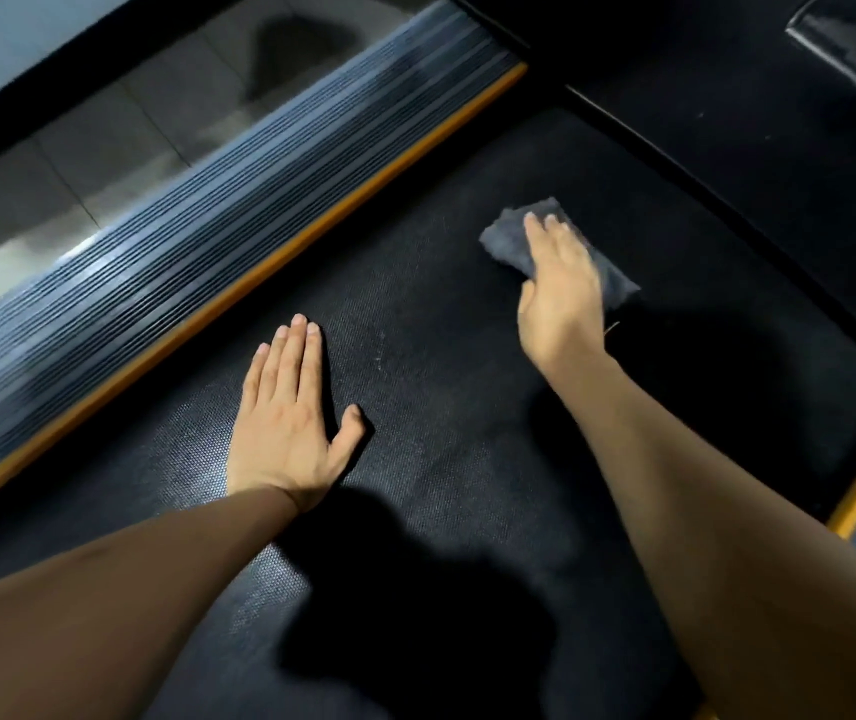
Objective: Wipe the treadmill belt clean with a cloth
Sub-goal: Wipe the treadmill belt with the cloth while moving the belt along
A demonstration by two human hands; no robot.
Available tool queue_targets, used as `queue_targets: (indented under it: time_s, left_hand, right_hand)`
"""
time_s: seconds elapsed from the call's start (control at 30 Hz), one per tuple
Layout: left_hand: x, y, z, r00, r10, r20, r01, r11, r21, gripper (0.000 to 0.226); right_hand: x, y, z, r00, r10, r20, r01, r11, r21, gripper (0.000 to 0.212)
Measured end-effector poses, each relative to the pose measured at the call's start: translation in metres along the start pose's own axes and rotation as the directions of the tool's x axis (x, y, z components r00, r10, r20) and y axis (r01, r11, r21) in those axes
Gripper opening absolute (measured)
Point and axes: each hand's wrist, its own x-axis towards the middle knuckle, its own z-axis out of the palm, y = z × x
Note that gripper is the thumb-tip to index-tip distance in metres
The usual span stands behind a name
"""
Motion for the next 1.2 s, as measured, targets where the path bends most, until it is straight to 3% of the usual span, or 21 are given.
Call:
queue_targets:
  time_s: [0.1, 0.17, 0.23, 0.3, 0.4, 0.5, 0.57, 0.63, 0.73, 0.8, 0.9, 0.97, 1.0, 1.1, 1.2]
  left_hand:
    - [0.001, -0.002, 0.0, 1.0, -0.001, 0.009, 0.001, 1.0, -0.011, 0.089]
    - [0.001, -0.002, 0.0, 1.0, 0.012, 0.01, -0.011, 1.0, -0.021, 0.09]
    - [0.001, -0.003, 0.0, 1.0, 0.016, 0.001, -0.016, 1.0, -0.022, 0.09]
    - [0.001, -0.002, 0.0, 1.0, 0.009, -0.015, -0.009, 1.0, -0.025, 0.088]
    - [0.001, 0.0, 0.0, 1.0, -0.002, -0.015, 0.001, 1.0, -0.028, 0.087]
    - [0.001, 0.001, 0.001, 1.0, 0.002, -0.022, -0.003, 1.0, -0.018, 0.087]
    - [0.001, 0.0, 0.001, 1.0, -0.005, -0.014, 0.005, 1.0, -0.005, 0.087]
    - [0.001, 0.0, 0.0, 1.0, -0.001, -0.008, 0.001, 1.0, -0.001, 0.087]
    - [0.001, 0.0, -0.001, 1.0, 0.0, -0.013, 0.0, 1.0, -0.008, 0.087]
    - [0.001, -0.001, -0.001, 1.0, 0.002, -0.012, -0.002, 1.0, -0.01, 0.087]
    - [0.001, 0.0, 0.0, 1.0, 0.001, -0.022, -0.002, 1.0, -0.024, 0.086]
    - [0.0, 0.0, 0.001, 1.0, -0.002, -0.026, 0.002, 1.0, -0.026, 0.086]
    - [0.0, 0.0, 0.001, 1.0, -0.003, -0.022, 0.002, 1.0, -0.024, 0.087]
    - [0.001, 0.001, 0.0, 1.0, -0.009, -0.018, 0.008, 1.0, -0.024, 0.087]
    - [0.001, 0.001, -0.002, 1.0, -0.006, -0.017, 0.006, 0.999, -0.032, 0.087]
  right_hand:
    - [-0.066, -0.055, 0.012, 0.962, -0.269, -0.04, 0.27, 0.963, 0.01, 0.05]
    - [-0.117, -0.082, 0.02, 0.895, -0.445, 0.015, 0.441, 0.89, 0.115, 0.052]
    - [-0.119, -0.076, 0.018, 0.844, -0.535, 0.035, 0.523, 0.836, 0.169, 0.055]
    - [-0.089, -0.042, 0.008, 0.878, -0.478, -0.019, 0.478, 0.873, 0.1, 0.053]
    - [-0.044, 0.034, -0.014, 0.986, -0.162, -0.038, 0.164, 0.984, 0.075, 0.062]
    - [-0.045, 0.043, -0.008, 0.997, -0.039, -0.07, 0.046, 0.995, 0.094, 0.069]
    - [-0.079, 0.002, 0.006, 0.98, -0.183, -0.083, 0.186, 0.982, 0.034, 0.066]
    - [-0.132, -0.034, 0.013, 0.917, -0.399, -0.007, 0.398, 0.915, 0.061, 0.062]
    - [-0.137, -0.024, 0.003, 0.81, -0.581, 0.081, 0.573, 0.813, 0.107, 0.067]
    - [-0.11, 0.011, -0.001, 0.851, -0.521, 0.073, 0.513, 0.853, 0.098, 0.067]
    - [-0.07, 0.072, -0.018, 0.988, -0.153, -0.007, 0.153, 0.982, 0.111, 0.068]
    - [-0.064, 0.068, -0.024, 0.998, 0.044, -0.035, -0.039, 0.992, 0.12, 0.067]
    - [-0.07, 0.052, -0.021, 0.998, 0.057, -0.038, -0.053, 0.994, 0.091, 0.064]
    - [-0.136, -0.005, -0.003, 0.973, -0.23, 0.032, 0.229, 0.973, 0.036, 0.062]
    - [-0.167, -0.005, -0.007, 0.852, -0.509, 0.123, 0.499, 0.861, 0.102, 0.073]
